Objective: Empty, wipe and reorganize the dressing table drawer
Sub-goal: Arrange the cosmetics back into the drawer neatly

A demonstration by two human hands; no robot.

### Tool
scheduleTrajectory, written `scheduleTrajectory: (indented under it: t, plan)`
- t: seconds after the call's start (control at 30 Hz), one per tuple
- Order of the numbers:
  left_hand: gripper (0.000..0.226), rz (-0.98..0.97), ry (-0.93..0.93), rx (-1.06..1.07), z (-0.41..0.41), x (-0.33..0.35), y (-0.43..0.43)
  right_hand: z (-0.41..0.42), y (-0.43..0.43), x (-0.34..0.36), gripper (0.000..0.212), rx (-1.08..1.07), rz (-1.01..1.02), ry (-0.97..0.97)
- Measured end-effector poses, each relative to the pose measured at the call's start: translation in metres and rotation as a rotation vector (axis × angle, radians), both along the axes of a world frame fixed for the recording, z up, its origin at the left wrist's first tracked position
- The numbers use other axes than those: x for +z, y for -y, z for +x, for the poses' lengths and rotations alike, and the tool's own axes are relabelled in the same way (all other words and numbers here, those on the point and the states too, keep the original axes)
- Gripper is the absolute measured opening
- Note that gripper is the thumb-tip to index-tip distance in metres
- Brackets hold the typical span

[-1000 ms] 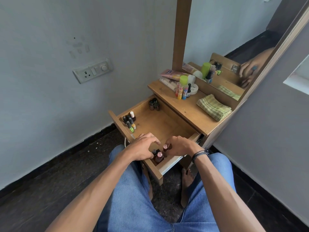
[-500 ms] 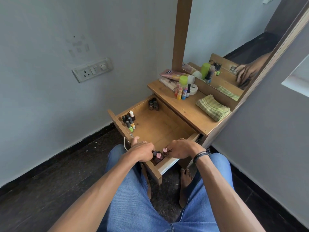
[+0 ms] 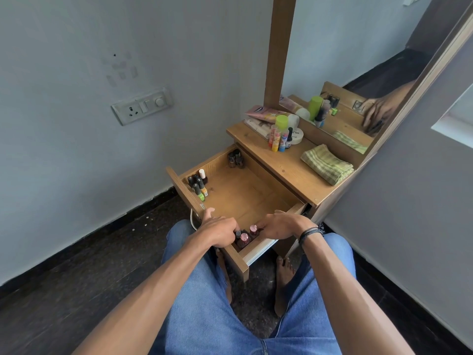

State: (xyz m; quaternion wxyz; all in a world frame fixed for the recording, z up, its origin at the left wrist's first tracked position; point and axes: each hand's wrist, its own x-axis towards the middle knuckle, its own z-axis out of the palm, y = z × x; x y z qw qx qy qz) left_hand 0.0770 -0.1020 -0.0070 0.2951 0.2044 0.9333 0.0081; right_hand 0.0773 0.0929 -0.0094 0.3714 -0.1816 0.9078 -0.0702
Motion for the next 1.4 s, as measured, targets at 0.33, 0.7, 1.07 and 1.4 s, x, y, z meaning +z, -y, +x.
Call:
scheduleTrajectory:
  t: [0.33, 0.7, 1.07, 1.4]
  plan:
    - [0.070, -0.012, 0.071, 0.036, -0.003, 0.010, -0.003, 0.000, -0.003, -0.008, 0.041, -0.046, -0.071, 0.023]
    - [0.070, -0.001, 0.074, 0.054, 0.001, 0.015, -0.004, 0.004, -0.009, -0.006, 0.037, -0.056, -0.139, -0.009]
    - [0.058, 0.160, 0.082, 0.211, -0.015, 0.009, 0.003, -0.005, -0.028, -0.001, 0.042, -0.363, -0.455, -0.225]
    - [0.057, 0.945, -0.078, 0.515, -0.107, 0.043, -0.056, -0.090, -0.053, 0.026, 0.031, -1.122, -0.867, -0.970]
